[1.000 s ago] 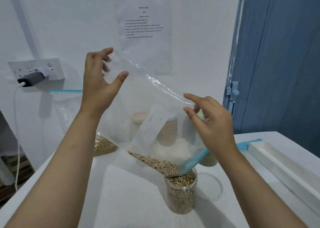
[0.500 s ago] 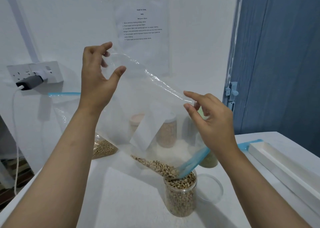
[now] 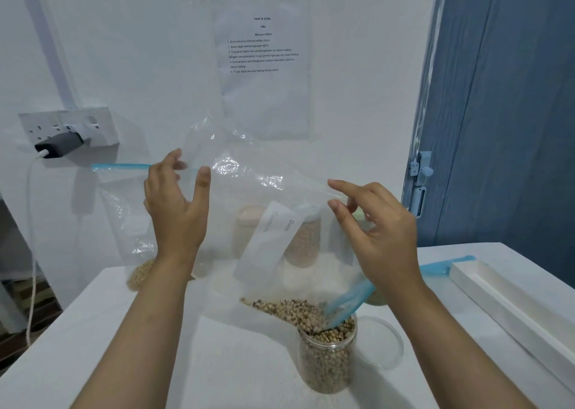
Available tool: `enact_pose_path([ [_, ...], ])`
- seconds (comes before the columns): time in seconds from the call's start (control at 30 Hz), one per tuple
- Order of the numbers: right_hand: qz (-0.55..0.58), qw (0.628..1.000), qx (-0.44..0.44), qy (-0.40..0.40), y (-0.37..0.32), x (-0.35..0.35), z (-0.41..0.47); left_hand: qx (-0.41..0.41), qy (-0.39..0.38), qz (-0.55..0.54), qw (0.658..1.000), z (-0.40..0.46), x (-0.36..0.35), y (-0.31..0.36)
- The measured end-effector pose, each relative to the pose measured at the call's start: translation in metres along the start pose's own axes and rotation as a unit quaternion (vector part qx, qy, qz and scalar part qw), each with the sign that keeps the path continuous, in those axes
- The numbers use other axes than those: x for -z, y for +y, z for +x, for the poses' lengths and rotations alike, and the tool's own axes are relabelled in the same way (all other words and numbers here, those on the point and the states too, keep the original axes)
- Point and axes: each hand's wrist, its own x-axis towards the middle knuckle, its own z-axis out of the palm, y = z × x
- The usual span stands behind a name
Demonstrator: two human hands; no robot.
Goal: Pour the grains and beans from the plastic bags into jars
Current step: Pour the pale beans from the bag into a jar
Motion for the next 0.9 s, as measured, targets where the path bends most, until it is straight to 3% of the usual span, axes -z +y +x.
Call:
enact_pose_path([
  [0.47, -0.011, 0.999, -0.021, 0.022, 0.002, 0.005, 0.002, -0.069, 0.003, 0.014, 0.998, 0.032, -0.006, 0.021],
  [0.9, -0.010, 0.999, -0.032, 0.031, 0.002, 0.008, 0.001, -0.082, -0.005, 0.013, 0.997, 0.040, -0.007, 0.027],
])
